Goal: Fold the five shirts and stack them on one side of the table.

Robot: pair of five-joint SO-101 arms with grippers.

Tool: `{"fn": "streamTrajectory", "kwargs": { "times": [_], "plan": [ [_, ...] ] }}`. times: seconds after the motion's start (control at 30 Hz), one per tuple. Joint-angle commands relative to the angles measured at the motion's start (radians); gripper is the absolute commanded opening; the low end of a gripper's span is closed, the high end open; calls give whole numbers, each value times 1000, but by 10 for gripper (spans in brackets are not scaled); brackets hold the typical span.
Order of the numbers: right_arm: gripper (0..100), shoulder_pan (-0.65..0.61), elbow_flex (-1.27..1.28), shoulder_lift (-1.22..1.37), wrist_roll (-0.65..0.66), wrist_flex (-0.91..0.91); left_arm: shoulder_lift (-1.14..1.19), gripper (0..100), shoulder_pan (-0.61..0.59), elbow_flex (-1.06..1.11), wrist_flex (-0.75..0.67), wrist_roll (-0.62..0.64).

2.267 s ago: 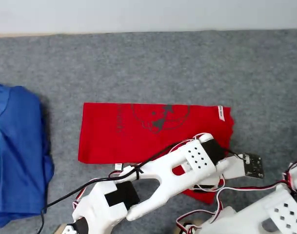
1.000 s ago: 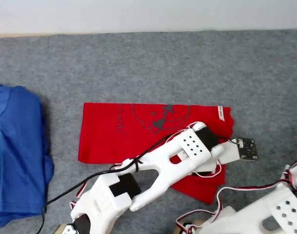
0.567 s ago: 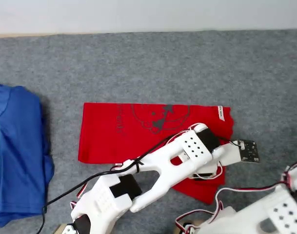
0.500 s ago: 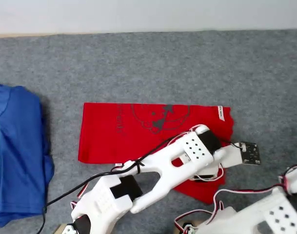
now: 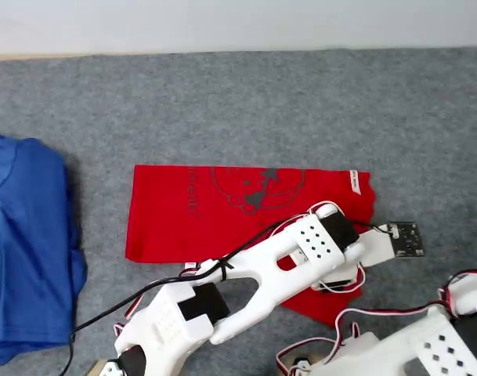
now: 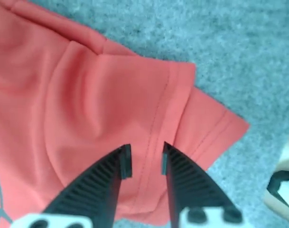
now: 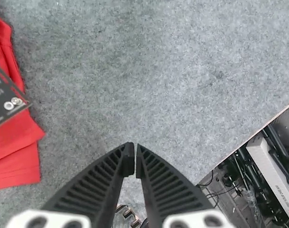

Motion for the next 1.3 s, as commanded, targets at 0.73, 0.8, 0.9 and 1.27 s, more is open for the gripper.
{"fn": "streamTrajectory", "kwargs": {
  "times": [0.73,0.8,0.9,1.27],
  "plan": [
    [9,8,-8,-13,11,41,103,152,5,-54,-21,0],
    [10,8,-8,-13,11,41,103,152,5,-56,-25,0],
    [10,7,-8,-13,11,41,104,152,3,-56,-26,0],
    [10,7,-8,-13,11,41,130,9,5,-61,-44,6]
  ]
}}
